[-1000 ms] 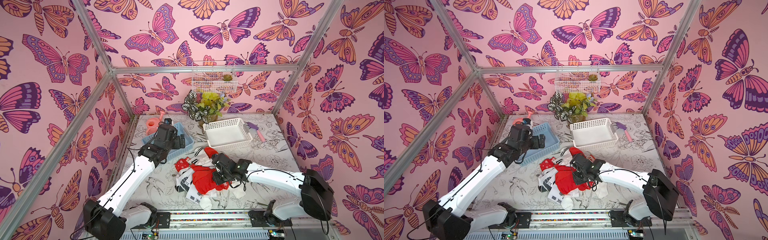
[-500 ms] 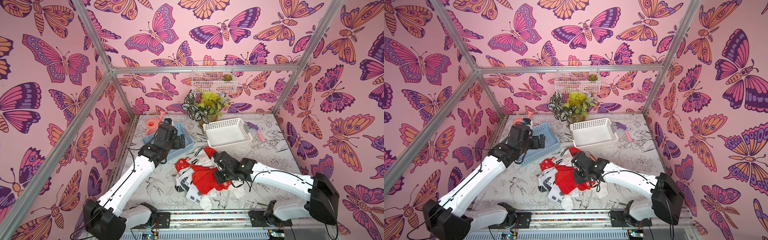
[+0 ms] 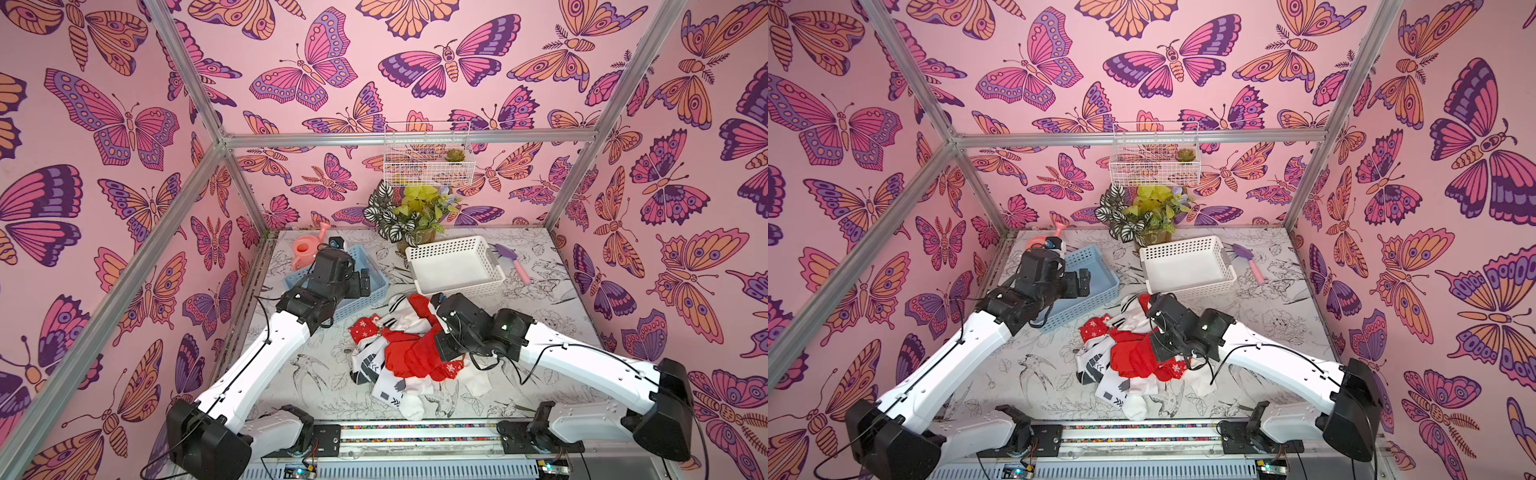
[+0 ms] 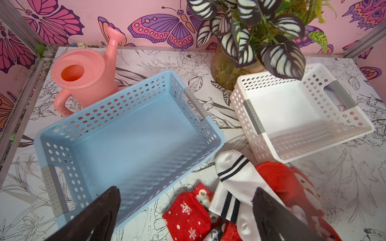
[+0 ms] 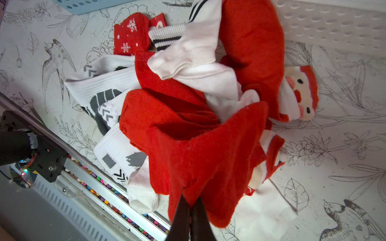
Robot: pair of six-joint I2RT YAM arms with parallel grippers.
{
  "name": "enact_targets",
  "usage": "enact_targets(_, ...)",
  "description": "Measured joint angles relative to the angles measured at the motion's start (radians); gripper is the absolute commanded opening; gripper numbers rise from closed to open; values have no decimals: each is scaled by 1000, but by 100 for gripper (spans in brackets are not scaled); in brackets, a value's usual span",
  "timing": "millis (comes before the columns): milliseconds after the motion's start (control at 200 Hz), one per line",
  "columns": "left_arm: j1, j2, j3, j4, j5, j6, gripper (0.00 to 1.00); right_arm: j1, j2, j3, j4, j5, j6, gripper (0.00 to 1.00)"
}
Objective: Sort the socks into the basket by color
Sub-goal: Pick up the sock at the center of the board, then place the sock in the bin.
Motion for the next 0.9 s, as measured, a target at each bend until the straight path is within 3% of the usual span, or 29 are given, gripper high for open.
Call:
enact_targets(326,0,0,0,0,4,-3,100,-33,-9,79,-49,95,-72,0)
enact_targets(586,0,2,0,0,8,-3,100,-187,45,198,-54,130,-158,0)
enact_targets(902,0,10,-5,2,11,-4,100,-359,219,320,4,138,-231,0)
